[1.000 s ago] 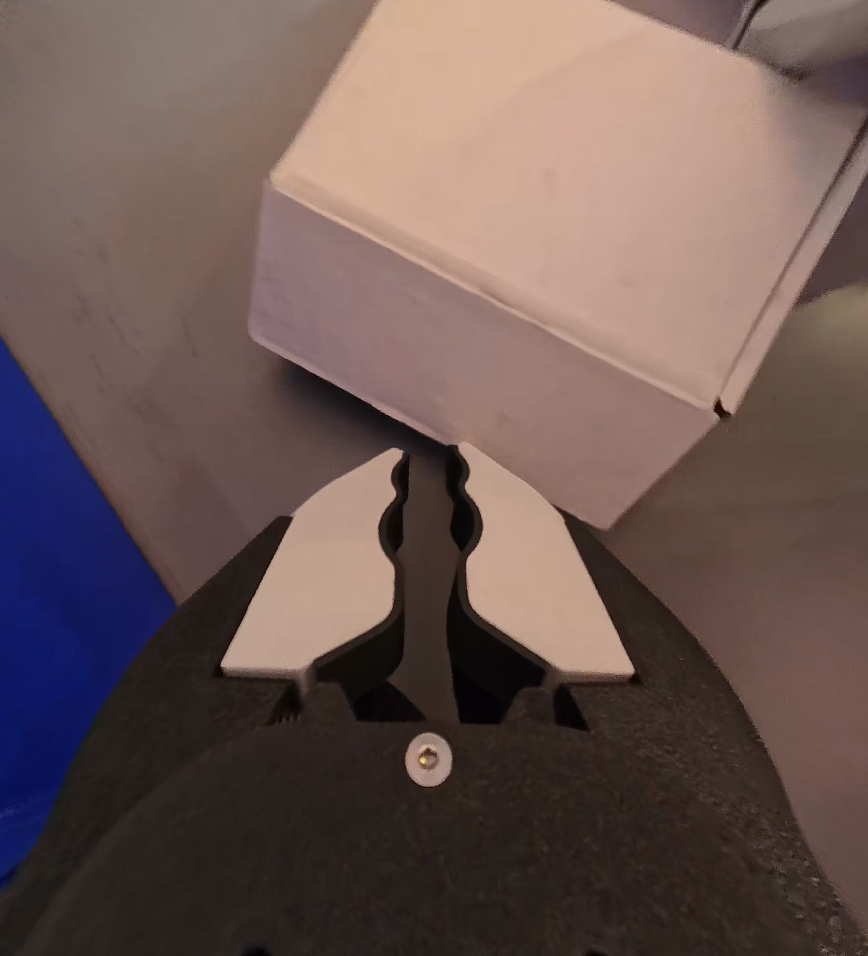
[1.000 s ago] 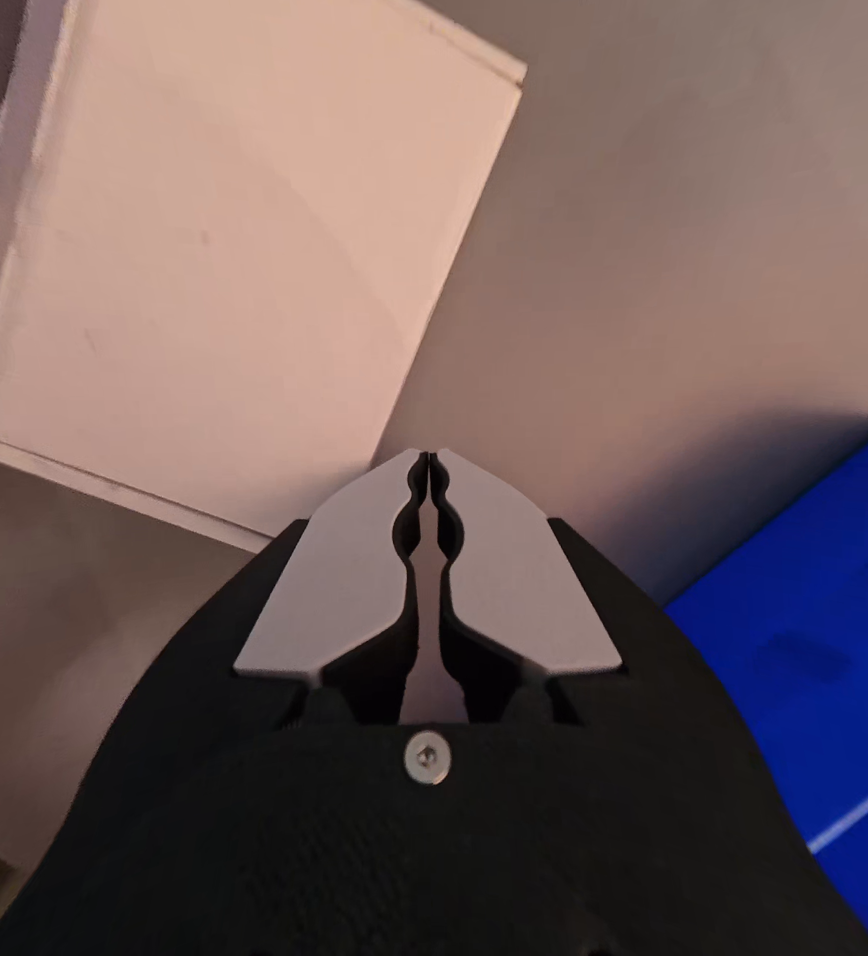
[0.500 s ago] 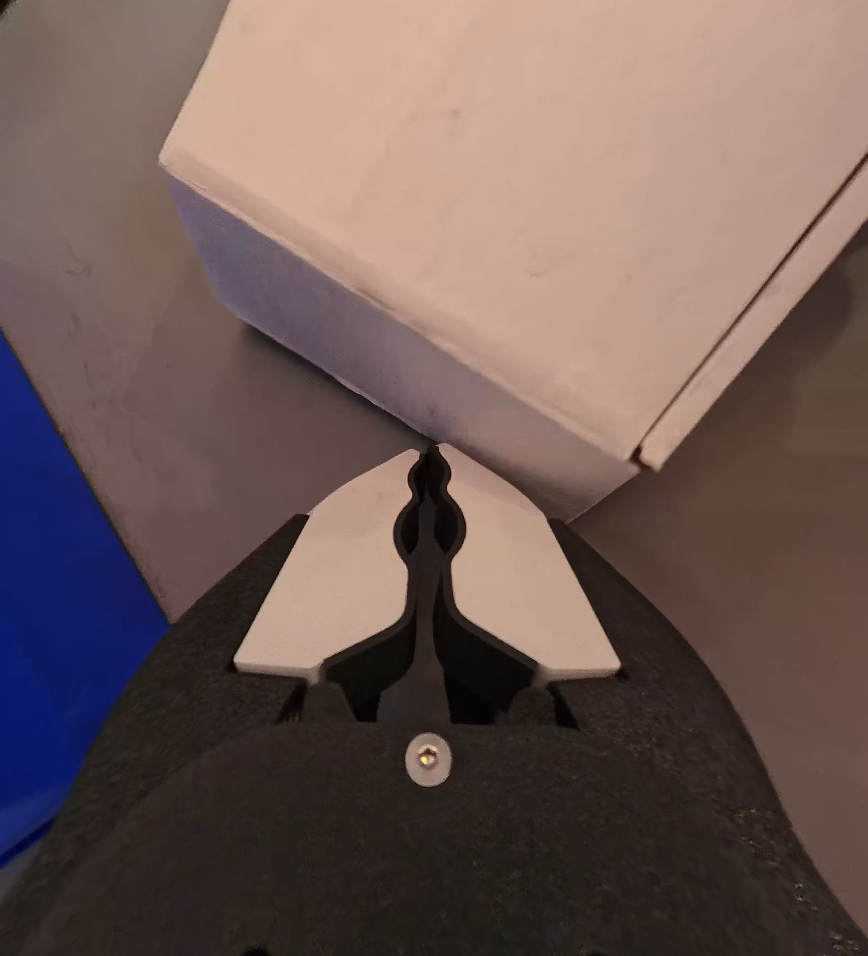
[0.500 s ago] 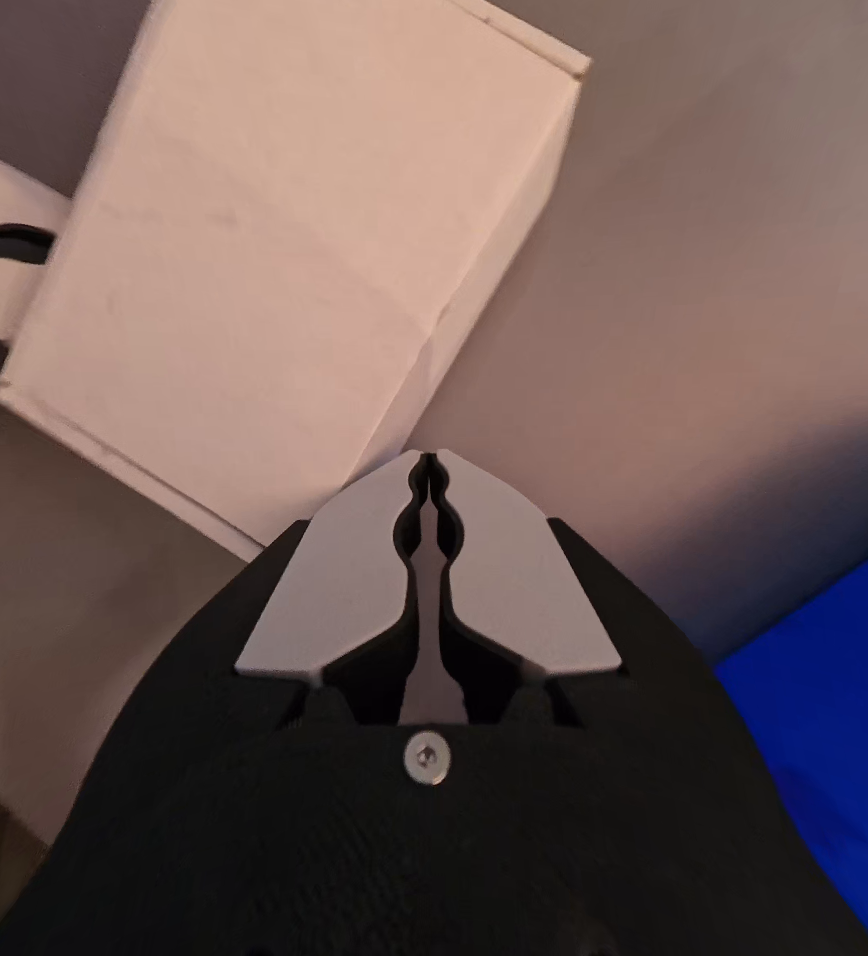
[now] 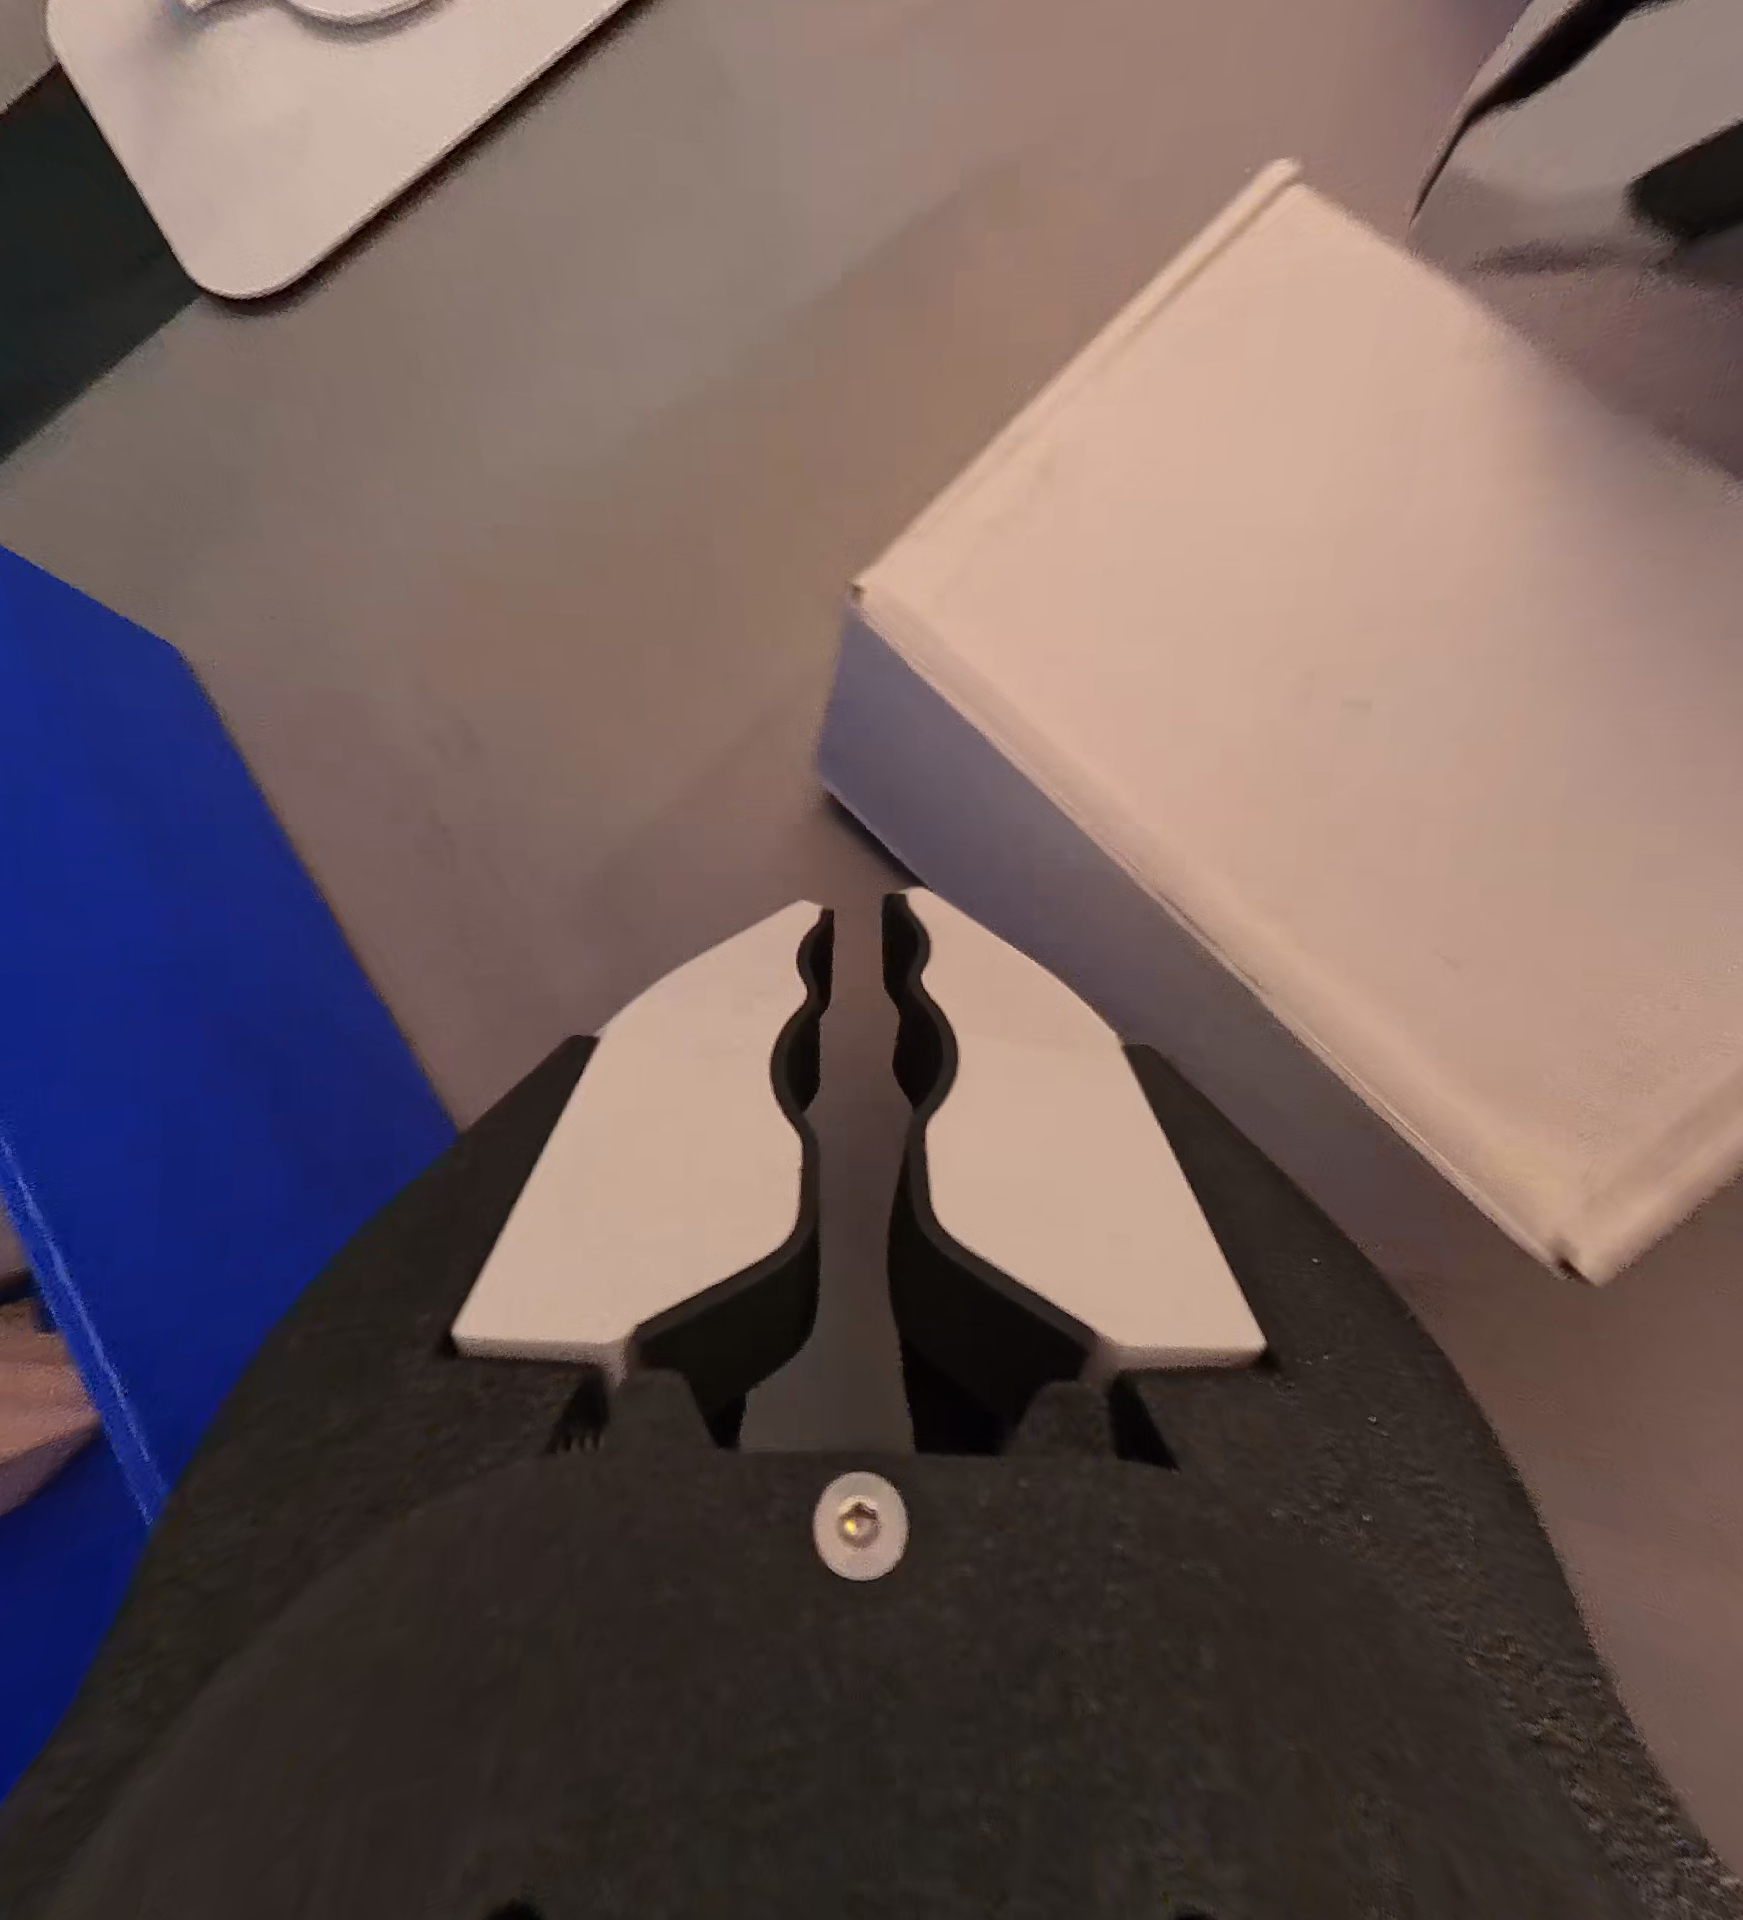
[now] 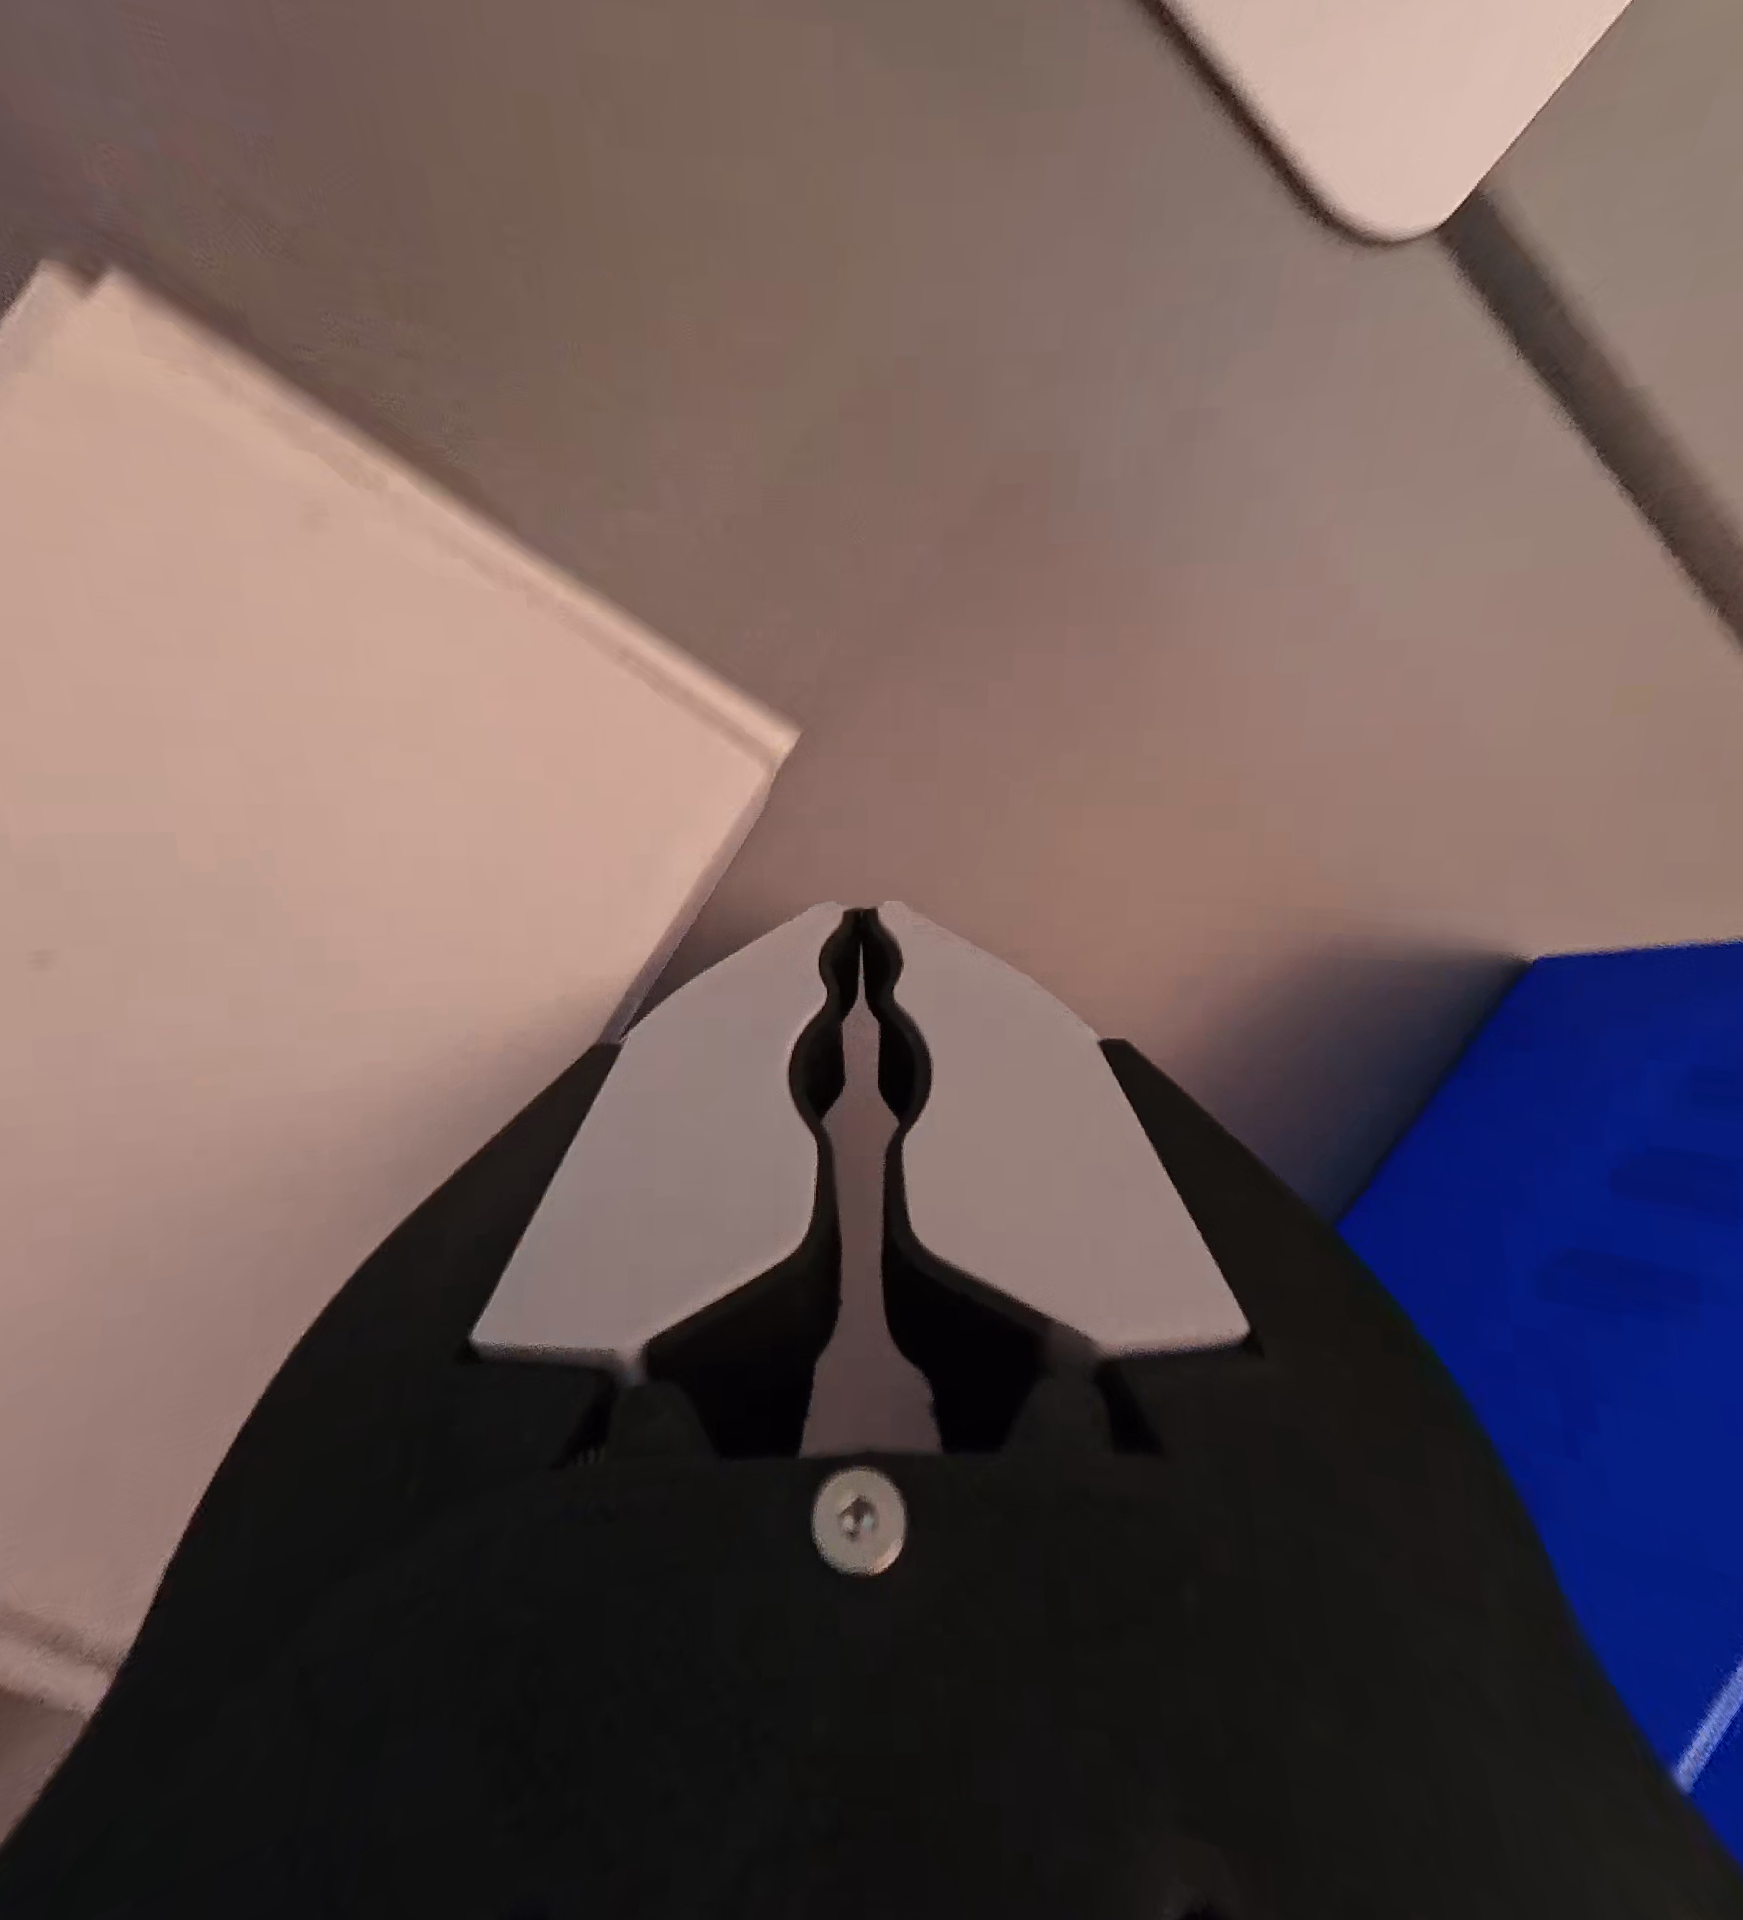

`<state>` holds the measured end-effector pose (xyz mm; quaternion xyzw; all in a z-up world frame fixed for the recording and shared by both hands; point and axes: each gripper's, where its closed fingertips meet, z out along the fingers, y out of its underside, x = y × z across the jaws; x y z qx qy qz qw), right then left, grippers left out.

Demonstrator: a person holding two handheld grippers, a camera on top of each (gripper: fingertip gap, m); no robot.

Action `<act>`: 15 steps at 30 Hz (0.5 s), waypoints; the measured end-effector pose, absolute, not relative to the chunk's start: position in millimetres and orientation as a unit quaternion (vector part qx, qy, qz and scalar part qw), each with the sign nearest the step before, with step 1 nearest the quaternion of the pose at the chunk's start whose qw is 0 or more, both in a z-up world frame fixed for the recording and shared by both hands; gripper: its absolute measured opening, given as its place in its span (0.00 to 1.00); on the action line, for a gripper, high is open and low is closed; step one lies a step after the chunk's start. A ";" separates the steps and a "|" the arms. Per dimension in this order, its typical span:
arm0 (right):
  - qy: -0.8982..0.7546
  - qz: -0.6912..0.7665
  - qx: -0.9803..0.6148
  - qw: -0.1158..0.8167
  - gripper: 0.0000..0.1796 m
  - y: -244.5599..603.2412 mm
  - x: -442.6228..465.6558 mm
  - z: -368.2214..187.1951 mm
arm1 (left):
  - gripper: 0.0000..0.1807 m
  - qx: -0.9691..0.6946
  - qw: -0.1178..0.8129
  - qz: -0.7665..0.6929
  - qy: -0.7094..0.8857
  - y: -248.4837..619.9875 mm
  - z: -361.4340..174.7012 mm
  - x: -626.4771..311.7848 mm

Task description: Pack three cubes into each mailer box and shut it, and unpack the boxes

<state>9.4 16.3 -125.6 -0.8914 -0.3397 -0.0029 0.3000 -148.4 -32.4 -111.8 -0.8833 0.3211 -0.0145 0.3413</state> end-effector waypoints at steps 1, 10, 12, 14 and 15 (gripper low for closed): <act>-0.338 0.001 -0.889 0.308 0.01 24.9 6.3 -125.1 | 0.04 -0.888 0.328 0.005 0.321 -24.6 -117.6 -151.0; -0.352 0.077 -0.877 0.317 0.01 35.0 -9.1 -139.9 | 0.00 -0.898 0.275 0.050 0.338 -2.1 -155.7 -150.5; -0.358 0.074 -0.877 0.313 0.01 33.8 -8.5 -139.9 | 0.00 -0.888 0.285 0.071 0.353 -0.2 -155.5 -148.7; -0.357 0.057 -0.879 0.311 0.01 34.5 -6.0 -139.9 | 0.00 -0.879 0.294 0.086 0.366 0.4 -154.5 -146.1; -0.356 0.052 -0.880 0.311 0.01 35.1 -5.1 -139.9 | 0.00 -0.878 0.294 0.082 0.370 -0.5 -154.9 -144.0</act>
